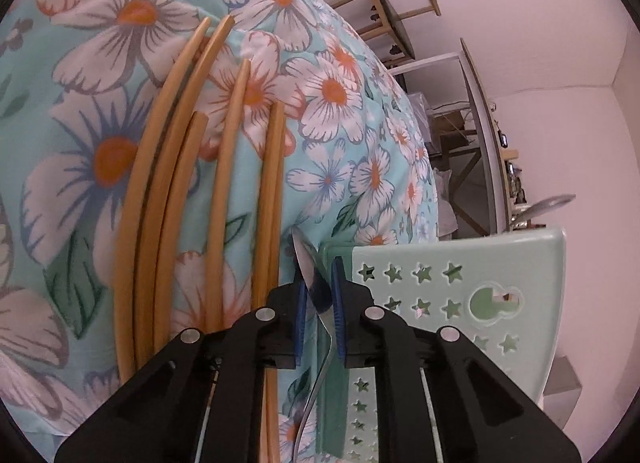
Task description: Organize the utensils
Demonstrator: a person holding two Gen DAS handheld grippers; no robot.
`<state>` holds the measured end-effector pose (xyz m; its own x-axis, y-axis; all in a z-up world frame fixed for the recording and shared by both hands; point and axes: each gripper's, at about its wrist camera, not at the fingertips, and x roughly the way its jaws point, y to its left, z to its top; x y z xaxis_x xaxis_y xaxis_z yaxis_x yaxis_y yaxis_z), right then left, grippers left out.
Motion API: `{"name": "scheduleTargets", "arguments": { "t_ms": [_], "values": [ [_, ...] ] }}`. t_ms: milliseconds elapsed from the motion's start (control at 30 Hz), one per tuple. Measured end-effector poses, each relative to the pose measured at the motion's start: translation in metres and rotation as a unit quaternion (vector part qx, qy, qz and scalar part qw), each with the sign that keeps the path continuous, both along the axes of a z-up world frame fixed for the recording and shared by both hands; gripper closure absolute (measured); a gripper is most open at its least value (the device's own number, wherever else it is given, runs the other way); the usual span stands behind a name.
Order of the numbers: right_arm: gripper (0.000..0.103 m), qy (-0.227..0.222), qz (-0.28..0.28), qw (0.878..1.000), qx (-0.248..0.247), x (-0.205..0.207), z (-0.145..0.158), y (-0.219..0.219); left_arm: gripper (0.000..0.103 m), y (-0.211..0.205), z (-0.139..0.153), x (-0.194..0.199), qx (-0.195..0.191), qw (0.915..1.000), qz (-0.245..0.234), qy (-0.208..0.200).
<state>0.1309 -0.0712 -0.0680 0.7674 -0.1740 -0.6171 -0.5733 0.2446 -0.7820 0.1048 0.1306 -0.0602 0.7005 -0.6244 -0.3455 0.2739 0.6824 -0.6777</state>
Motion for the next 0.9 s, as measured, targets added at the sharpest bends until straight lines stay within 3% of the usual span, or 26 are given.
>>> {"name": "scheduleTargets", "arguments": {
  "t_ms": [300, 467, 600, 700, 900],
  "values": [
    [0.096, -0.032, -0.030, 0.997, 0.070, -0.031, 0.046, -0.007, 0.099, -0.001, 0.002, -0.001, 0.002, 1.0000, 0.004, -0.003],
    [0.097, -0.071, -0.064, 0.987, 0.130, -0.050, 0.084, -0.017, 0.099, -0.007, 0.010, -0.004, 0.011, 0.9999, 0.003, -0.010],
    [0.098, -0.104, -0.097, 0.972, 0.188, -0.062, 0.116, -0.031, 0.099, -0.014, 0.023, -0.009, 0.020, 0.9995, 0.003, -0.025],
    [0.099, -0.129, -0.129, 0.953, 0.242, -0.076, 0.141, -0.048, 0.099, -0.016, 0.035, -0.014, 0.024, 0.9990, 0.004, -0.038],
    [0.100, -0.158, -0.165, 0.922, 0.313, -0.100, 0.164, -0.078, 0.099, -0.025, 0.065, -0.023, 0.038, 0.9966, 0.006, -0.073]
  ]
}}
